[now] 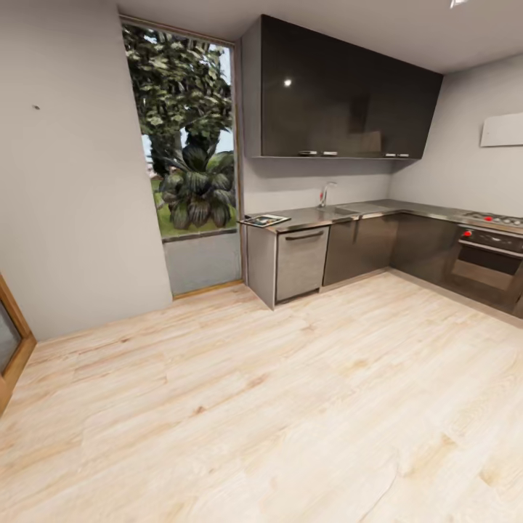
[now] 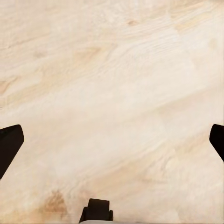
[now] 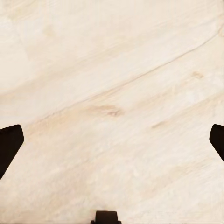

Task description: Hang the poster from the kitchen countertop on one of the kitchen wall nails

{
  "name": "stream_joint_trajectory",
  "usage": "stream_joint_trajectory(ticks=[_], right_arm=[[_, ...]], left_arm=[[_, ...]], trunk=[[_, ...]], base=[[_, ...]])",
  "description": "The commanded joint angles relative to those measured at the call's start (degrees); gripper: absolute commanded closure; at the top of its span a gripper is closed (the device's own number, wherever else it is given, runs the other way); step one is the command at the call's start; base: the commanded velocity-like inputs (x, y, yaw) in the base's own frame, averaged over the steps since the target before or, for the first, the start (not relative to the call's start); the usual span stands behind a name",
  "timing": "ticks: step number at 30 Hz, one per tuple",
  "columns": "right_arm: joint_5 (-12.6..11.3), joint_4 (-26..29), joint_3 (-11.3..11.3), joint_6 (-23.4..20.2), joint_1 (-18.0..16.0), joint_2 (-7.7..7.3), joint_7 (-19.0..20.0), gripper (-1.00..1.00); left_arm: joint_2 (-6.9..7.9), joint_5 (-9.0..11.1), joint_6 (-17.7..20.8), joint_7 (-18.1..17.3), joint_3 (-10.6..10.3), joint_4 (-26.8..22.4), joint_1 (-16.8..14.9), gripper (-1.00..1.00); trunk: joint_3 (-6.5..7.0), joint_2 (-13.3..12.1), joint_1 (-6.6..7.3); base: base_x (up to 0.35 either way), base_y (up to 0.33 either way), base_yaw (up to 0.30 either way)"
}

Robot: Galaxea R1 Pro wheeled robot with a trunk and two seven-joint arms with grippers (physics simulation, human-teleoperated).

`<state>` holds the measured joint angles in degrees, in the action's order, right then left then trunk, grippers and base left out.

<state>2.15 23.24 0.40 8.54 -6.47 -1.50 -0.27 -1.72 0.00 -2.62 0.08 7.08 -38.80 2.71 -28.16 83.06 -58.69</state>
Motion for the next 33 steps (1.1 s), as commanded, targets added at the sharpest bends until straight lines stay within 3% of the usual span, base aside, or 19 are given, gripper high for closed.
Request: stream_joint_trajectory(ticks=[1, 33], right_arm=[[0.2, 0.0, 0.0, 0.2, 0.0, -0.01, 0.0, -1.0], [0.2, -0.1, 0.1, 0.2, 0.0, 0.0, 0.0, -1.0]], left_arm=[[-0.04, 0.0, -0.1, 0.0, 0.1, 0.0, 0.0, -1.0], [-0.04, 0.0, -0.1, 0.0, 0.1, 0.0, 0.0, -1.0]], trunk=[[-0.04, 0.0, -0.04], [-0.04, 0.0, -0.04]], base=[[0.339, 0.13, 0.0], [0.341, 0.042, 0.0]])
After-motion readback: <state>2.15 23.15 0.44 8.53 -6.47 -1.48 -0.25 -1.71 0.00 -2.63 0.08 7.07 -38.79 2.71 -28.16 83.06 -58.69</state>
